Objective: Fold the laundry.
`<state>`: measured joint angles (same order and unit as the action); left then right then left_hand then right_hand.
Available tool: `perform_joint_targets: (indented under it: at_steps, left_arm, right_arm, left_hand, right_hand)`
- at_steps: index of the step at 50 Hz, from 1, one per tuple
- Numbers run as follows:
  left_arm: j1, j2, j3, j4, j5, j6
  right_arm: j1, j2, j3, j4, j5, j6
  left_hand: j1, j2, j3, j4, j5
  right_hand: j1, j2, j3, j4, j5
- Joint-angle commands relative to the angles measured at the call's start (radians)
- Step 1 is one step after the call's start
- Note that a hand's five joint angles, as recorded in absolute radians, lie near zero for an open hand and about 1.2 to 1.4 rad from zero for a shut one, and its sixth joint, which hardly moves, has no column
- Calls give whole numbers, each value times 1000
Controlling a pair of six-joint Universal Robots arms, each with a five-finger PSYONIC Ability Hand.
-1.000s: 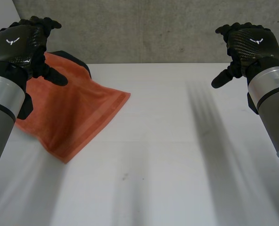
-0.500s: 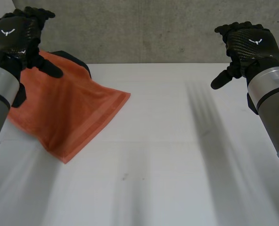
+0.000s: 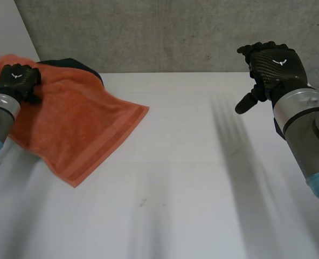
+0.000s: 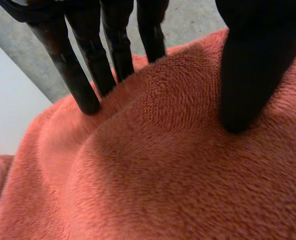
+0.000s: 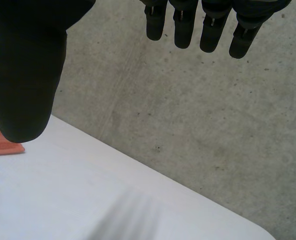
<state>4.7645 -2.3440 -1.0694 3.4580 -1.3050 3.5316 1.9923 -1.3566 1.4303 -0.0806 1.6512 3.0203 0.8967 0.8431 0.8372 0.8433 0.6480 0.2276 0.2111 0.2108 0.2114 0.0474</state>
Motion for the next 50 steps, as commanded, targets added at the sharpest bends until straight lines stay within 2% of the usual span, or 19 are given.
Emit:
perform_joint_targets:
  at_steps: [1,4,8,13,19,24,25,29,33,38,40,41,44,45,50]
  left_arm:
    - [-26,44,-10,44,10,-19]
    - [-46,116,-21,59,9,-29]
    - [-89,242,-40,70,9,-118]
    - [-185,446,-41,73,9,-339]
    - [-290,575,-38,73,7,-509]
    - [-438,562,-33,73,-6,-542]
    - [-489,533,-35,73,-23,-542]
    - [-590,410,-37,64,-75,-540]
    - [-658,292,-46,55,-112,-539]
    - [-727,117,-30,32,-114,-516]
    - [-735,72,-18,21,-118,-497]
    - [-736,45,-6,9,-123,-476]
    - [-735,40,-3,-13,-134,-436]
    - [-735,45,-6,-23,-151,-413]
    - [-722,136,-39,-48,-201,-385]
  right_arm:
    - [-6,10,-4,-1,-1,-5]
    - [-9,8,-4,-1,-1,-9]
    - [-12,7,-10,1,-1,-11]
    - [-15,5,-16,-1,-1,-11]
    - [-30,-9,-22,-1,-1,-15]
    - [-61,-39,-25,-1,-1,-20]
    - [-66,-44,-25,-1,-1,-20]
    - [-95,-59,-27,-1,-2,-21]
    - [-119,-69,-34,2,-19,-23]
    - [-158,-69,-39,7,-88,-23]
    - [-167,-69,-41,18,-111,-23]
    - [-170,-67,-41,28,-123,-24]
    - [-181,-55,-62,93,-171,-38]
    - [-182,-50,-70,114,-182,-44]
    - [-176,17,-103,228,-235,-113]
  left_hand:
    - [500,553,559,553,574]
    - [500,553,559,553,574]
    - [500,553,559,553,574]
    - [500,553,559,553,574]
    - [500,553,559,553,574]
    - [500,553,559,553,574]
    - [500,553,559,553,574]
    - [500,553,559,553,574]
    - [500,553,559,553,574]
    - [500,553,559,553,574]
    - [126,180,185,179,200]
    - [-140,-87,-81,-87,-66]
    - [-304,-250,-244,-251,-230]
    - [-441,-387,-382,-388,-367]
    - [-642,-588,-582,-589,-568]
  right_hand:
    - [-53,-37,-36,-37,-47]
    - [-53,-37,-36,-37,-47]
    - [-53,-37,-36,-37,-47]
    - [-53,-37,-36,-37,-47]
    - [-53,-37,-36,-37,-47]
    - [-53,-37,-36,-37,-47]
    - [-53,-37,-36,-37,-47]
    - [-53,-37,-36,-37,-47]
    - [-53,-37,-36,-37,-47]
    - [-53,-37,-36,-37,-47]
    - [-53,-37,-36,-37,-47]
    - [-53,-37,-36,-37,-47]
    - [-53,-37,-36,-37,-47]
    - [-53,-37,-36,-37,-47]
    - [-53,-37,-36,-37,-47]
